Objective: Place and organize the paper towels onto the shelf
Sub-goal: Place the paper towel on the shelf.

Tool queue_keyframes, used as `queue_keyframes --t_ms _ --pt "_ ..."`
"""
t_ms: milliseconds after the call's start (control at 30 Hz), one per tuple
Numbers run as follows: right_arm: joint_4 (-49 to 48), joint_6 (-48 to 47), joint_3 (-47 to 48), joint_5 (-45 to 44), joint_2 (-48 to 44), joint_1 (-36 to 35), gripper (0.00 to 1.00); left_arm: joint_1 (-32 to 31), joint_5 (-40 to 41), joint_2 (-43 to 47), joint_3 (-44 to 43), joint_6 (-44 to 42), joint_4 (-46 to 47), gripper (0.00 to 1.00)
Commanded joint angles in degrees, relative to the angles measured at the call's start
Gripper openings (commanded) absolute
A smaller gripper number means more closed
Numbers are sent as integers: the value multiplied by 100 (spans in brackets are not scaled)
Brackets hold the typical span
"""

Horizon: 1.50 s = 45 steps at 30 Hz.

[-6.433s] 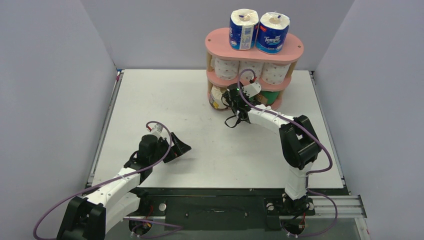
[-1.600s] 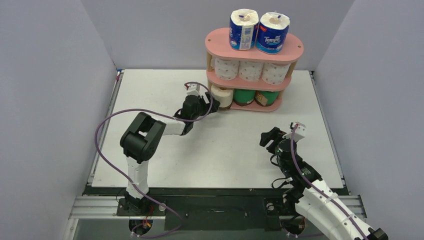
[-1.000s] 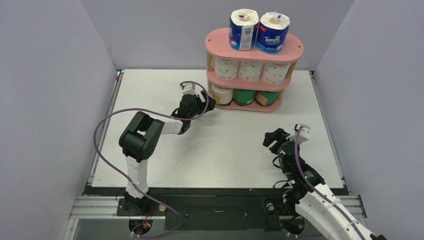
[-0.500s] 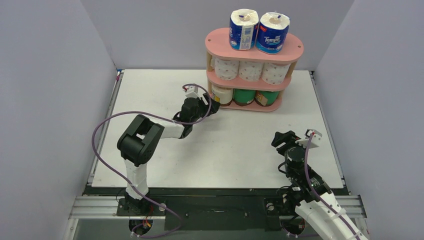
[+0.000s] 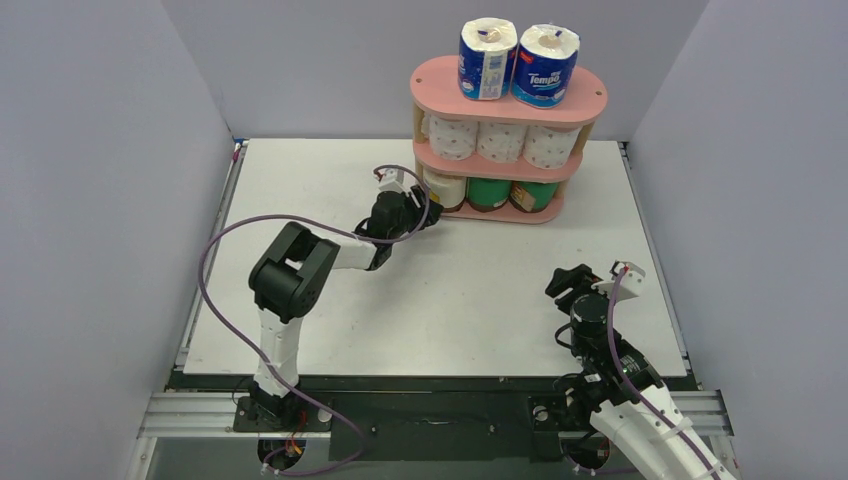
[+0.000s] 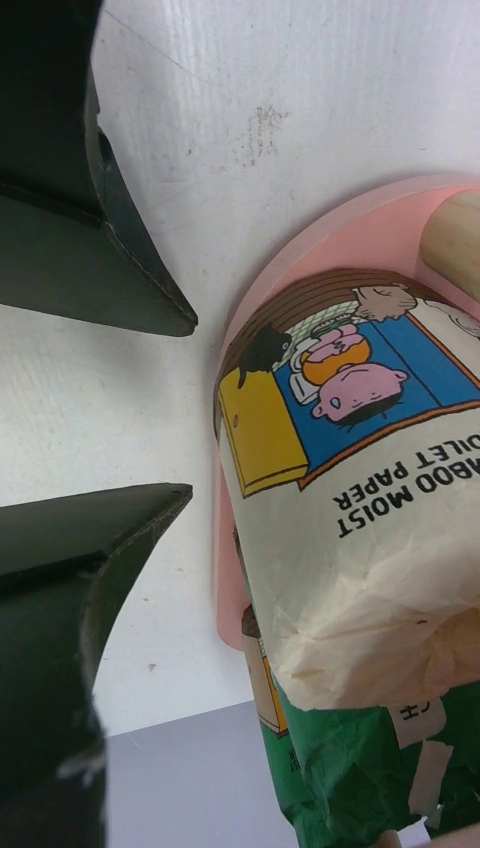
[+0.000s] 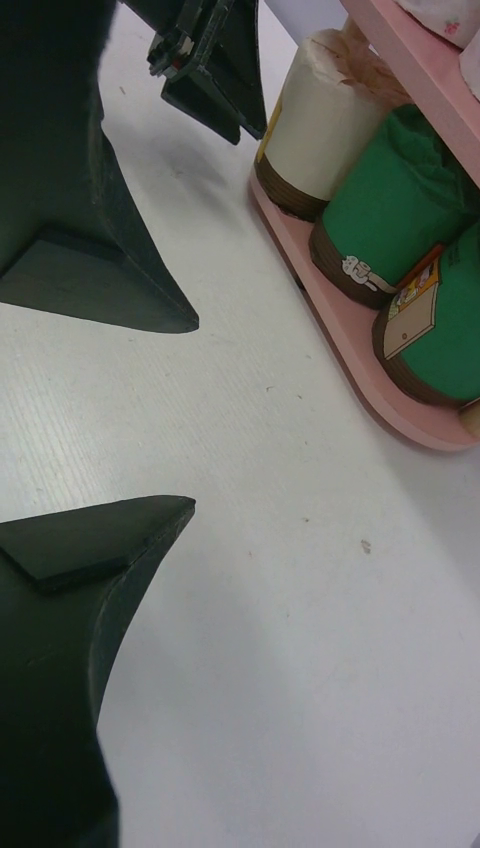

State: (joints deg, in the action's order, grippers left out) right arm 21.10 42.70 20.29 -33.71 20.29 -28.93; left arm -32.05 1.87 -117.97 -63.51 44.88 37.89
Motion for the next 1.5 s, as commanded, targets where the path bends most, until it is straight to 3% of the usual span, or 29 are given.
queue_keyframes --t_ms 0,300,867,1233,1467 --pt "38 28 115 -192 49 -4 57 23 -34 -166 -459 -201 -38 53" --pt "100 62 119 -204 44 2 56 108 -29 -375 -699 -191 -137 47" --pt "209 72 135 -274 14 1 56 179 -116 -775 -1354 -160 -315 46" --pt "139 78 90 -285 63 1 56 207 -136 -156 -513 68 199 46" --pt "132 96 79 -216 60 -1 56 113 -187 -175 -565 100 221 46"
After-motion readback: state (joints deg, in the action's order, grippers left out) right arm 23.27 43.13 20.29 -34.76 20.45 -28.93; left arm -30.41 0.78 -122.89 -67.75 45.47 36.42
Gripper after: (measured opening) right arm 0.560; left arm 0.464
